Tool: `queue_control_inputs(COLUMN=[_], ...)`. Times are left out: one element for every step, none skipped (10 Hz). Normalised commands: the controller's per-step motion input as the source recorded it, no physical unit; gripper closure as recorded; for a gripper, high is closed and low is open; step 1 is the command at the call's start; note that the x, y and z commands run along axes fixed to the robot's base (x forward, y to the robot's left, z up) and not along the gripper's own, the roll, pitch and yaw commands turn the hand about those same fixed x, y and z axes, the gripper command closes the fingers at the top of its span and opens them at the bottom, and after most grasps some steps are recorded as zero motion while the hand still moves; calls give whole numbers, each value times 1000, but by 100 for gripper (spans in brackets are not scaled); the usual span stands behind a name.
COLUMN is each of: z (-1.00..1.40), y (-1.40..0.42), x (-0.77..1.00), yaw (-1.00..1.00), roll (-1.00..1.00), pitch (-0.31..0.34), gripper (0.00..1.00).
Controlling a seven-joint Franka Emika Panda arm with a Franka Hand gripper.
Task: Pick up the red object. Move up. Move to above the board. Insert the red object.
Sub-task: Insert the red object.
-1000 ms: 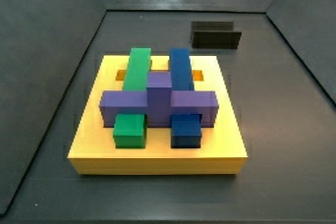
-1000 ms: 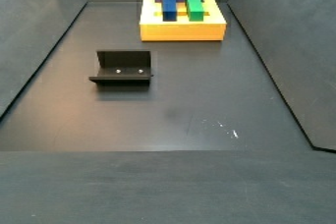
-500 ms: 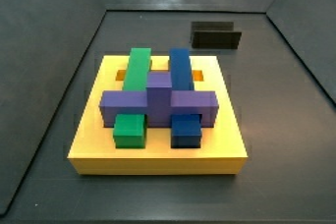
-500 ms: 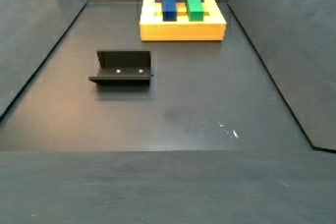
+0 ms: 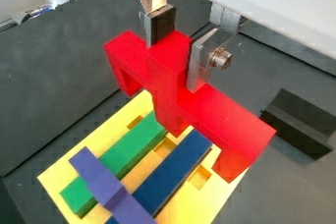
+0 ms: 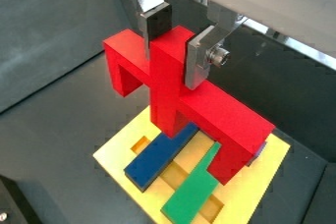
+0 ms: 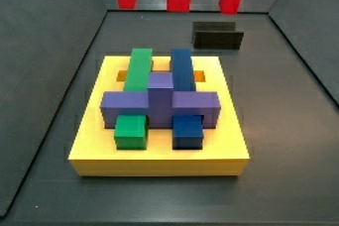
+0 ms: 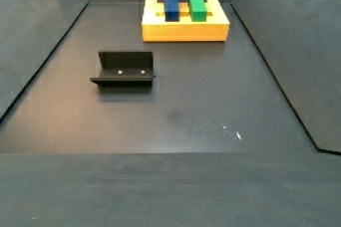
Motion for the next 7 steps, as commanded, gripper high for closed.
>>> queue_control_inputs(z=[-334, -457, -563, -543, -503, -277, -309], y=[220, 0, 0, 0, 0, 0, 0], x=[0, -197, -191, -117, 0, 6, 0], yaw=[66, 0, 0, 0, 29, 0, 26], roll=[-134, 0, 17, 0, 0, 0, 9], pitch=[-74, -130, -117, -121, -87, -16, -74], gripper=[100, 100, 100, 100, 100, 100, 100])
